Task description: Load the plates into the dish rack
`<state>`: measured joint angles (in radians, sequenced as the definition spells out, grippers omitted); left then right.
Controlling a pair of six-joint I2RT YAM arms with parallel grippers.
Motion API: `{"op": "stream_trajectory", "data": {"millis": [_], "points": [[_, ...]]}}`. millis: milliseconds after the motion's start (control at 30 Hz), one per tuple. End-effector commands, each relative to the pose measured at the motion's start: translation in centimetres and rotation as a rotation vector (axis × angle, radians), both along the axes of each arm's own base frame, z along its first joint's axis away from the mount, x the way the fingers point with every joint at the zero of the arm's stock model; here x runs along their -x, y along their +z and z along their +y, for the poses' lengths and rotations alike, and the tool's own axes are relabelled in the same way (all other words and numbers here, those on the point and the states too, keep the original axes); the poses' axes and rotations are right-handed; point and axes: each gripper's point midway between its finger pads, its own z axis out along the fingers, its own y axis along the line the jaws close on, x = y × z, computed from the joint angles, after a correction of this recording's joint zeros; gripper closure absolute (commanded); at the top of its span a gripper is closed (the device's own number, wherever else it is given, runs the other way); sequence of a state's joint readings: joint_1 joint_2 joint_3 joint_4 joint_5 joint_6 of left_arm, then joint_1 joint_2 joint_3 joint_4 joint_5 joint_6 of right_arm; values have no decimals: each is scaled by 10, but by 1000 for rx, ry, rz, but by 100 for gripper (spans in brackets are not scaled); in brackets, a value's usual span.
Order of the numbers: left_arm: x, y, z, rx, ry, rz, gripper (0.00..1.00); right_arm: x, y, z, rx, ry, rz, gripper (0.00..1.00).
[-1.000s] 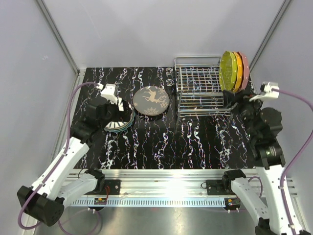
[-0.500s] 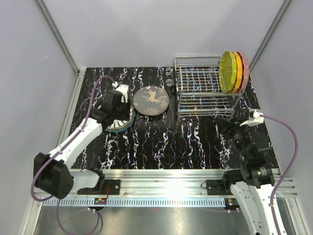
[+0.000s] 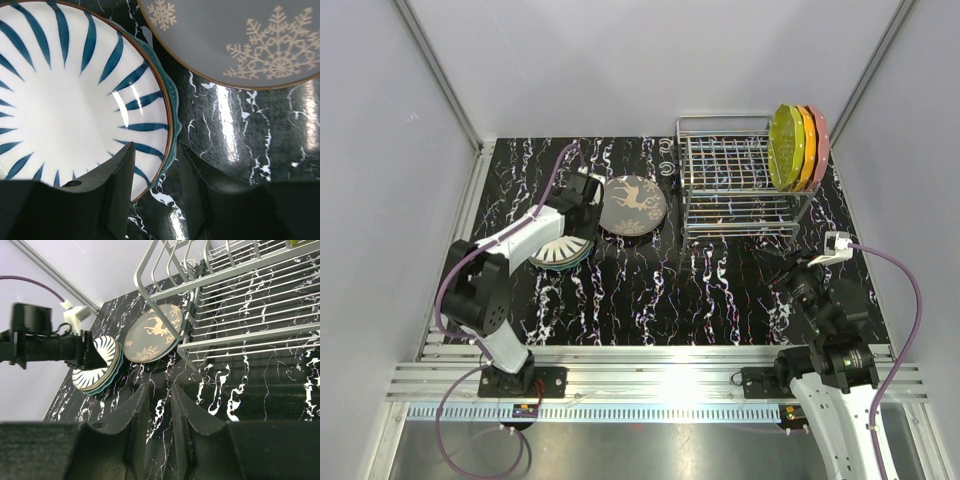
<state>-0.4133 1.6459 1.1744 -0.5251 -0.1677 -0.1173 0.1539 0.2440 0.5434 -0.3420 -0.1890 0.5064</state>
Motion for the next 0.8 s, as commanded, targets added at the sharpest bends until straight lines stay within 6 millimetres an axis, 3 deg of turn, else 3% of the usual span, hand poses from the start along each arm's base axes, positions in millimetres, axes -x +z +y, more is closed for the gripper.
{"op": "stream_trajectory", "data": {"millis": [0, 167, 367, 767], "points": [[-17, 7, 3, -54, -1, -40, 60, 2, 12, 5, -23, 28, -47, 69], [-20, -4, 5, -71, 4, -29, 69, 1, 11, 5, -23, 31, -46, 69], [-20, -10, 0, -52, -16, -23, 72, 0, 8, 4, -20, 20, -36, 69], [-15, 3, -8, 24, -46, -67, 73, 0, 7, 2, -16, 10, -32, 68]]}}
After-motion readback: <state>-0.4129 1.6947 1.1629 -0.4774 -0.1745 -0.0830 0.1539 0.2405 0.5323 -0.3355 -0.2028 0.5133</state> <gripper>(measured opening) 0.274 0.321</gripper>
